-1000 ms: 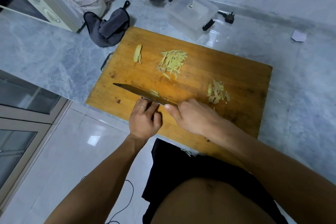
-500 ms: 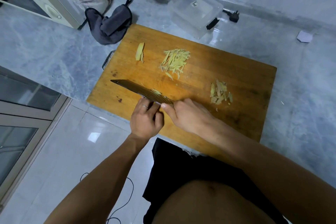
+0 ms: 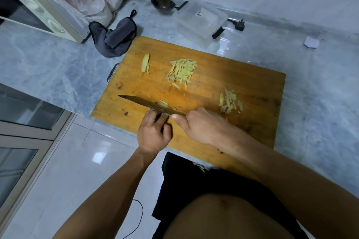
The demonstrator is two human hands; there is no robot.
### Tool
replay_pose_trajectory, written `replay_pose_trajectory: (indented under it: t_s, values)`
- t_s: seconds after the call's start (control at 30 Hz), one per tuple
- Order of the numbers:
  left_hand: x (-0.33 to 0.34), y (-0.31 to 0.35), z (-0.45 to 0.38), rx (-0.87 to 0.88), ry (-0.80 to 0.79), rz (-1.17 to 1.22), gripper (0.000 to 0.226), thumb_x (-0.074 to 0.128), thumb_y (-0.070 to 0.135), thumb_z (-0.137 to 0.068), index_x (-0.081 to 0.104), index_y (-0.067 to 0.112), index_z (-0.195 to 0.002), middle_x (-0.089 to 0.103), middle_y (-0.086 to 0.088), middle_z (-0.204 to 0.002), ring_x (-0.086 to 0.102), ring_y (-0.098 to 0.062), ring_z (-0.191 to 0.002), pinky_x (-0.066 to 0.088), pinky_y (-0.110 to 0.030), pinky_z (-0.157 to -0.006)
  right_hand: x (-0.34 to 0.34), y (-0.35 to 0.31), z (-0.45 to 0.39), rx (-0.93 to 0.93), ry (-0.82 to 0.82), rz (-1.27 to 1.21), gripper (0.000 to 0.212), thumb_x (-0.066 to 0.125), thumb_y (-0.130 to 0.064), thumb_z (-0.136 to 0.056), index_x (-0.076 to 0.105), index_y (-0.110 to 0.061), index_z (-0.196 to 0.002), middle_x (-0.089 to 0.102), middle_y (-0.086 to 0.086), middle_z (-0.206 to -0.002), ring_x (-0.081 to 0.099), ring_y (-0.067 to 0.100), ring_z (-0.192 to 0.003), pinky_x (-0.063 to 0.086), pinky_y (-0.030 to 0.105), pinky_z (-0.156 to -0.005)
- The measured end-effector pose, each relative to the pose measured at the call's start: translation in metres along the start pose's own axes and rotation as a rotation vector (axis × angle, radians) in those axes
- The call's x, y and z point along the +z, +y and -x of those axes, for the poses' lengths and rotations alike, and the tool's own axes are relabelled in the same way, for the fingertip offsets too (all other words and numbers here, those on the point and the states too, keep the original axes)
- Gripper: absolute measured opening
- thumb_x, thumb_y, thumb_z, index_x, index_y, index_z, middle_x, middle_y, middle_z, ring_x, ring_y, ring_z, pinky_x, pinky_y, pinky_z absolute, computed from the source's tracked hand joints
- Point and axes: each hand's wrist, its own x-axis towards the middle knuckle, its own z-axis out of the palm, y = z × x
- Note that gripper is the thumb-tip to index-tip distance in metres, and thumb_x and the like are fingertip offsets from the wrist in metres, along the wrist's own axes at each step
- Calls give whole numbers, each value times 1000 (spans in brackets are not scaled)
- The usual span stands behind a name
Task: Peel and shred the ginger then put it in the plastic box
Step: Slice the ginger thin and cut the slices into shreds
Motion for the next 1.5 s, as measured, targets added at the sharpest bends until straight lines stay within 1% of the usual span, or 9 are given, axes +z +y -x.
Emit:
replay_pose_trajectory:
  t_s: [0.33, 0.53, 0.63, 0.77, 0.93, 1.3, 1.37, 1.43, 1.5]
  values:
    - [2, -2, -1, 18, 33, 5, 31, 48, 12, -83, 73, 5, -99, 59, -15, -94, 54, -33, -88, 40, -29, -69, 8, -2, -12, -2, -24, -20, 62, 23, -58, -104, 50, -15, -68, 52, 7, -70, 51, 25, -59, 36, 33, -53]
    - [0, -2, -1, 8, 7, -7, 30, 47, 14, -84, 73, 4, -95, 59, -17, -90, 51, -32, -85, 37, -29, -66, 16, -5, -15, -4, 19, -48, 51, 23, -58, -104, 48, -19, -80, 56, 12, -84, 59, 37, -81, 39, 34, -63]
    - [0, -1, 0, -11, -13, -15, 31, 46, 15, -84, 73, 4, -93, 56, -15, -87, 50, -30, -82, 34, -29, -65, 14, -4, -15, 0, 6, -49, 57, 23, -58, -104, 47, -16, -74, 56, 10, -80, 56, 35, -73, 39, 34, -61]
    - [-3, 0, -1, -16, -20, -14, 31, 47, 14, -83, 73, 6, -99, 58, -14, -90, 52, -31, -84, 29, -24, -68, 6, 0, -7, -18, 17, -16, 65, 23, -58, -104, 50, -12, -67, 52, 7, -68, 49, 23, -55, 33, 32, -49]
    - [1, -1, 0, -11, -10, -4, 31, 47, 14, -82, 72, 6, -98, 59, -13, -92, 54, -30, -89, 39, -27, -68, 6, 6, -1, 8, 15, -25, 67, 23, -61, -102, 50, -13, -64, 52, 8, -68, 53, 25, -57, 34, 31, -50]
    - [3, -4, 0, 11, 15, 9, 29, 49, 13, -82, 73, 7, -97, 58, -14, -94, 53, -32, -87, 41, -29, -68, 10, 5, -7, -2, -14, -11, 62, 22, -60, -103, 47, -16, -67, 50, 8, -71, 51, 27, -61, 32, 32, -50]
    - [2, -3, 1, 17, 21, 1, 25, 49, 14, -82, 70, 8, -92, 56, -14, -92, 51, -31, -85, 38, -29, -65, 15, 2, -8, -13, -6, -8, 62, 24, -58, -104, 55, -12, -76, 51, 8, -74, 53, 32, -68, 34, 33, -54]
    - [1, 0, 1, 10, 25, -3, 22, 48, 14, -81, 69, 7, -86, 57, -15, -87, 49, -31, -83, 37, -30, -62, 18, -2, -9, -13, 18, 7, 61, 25, -57, -104, 65, -11, -96, 58, 14, -83, 60, 37, -79, 37, 34, -61]
    - [0, -2, 0, 3, 25, -13, 23, 48, 14, -82, 69, 7, -86, 57, -15, -85, 49, -31, -83, 37, -31, -62, 18, -3, -10, -18, 25, 8, 60, 25, -57, -104, 65, -12, -98, 62, 16, -89, 62, 38, -86, 37, 34, -63]
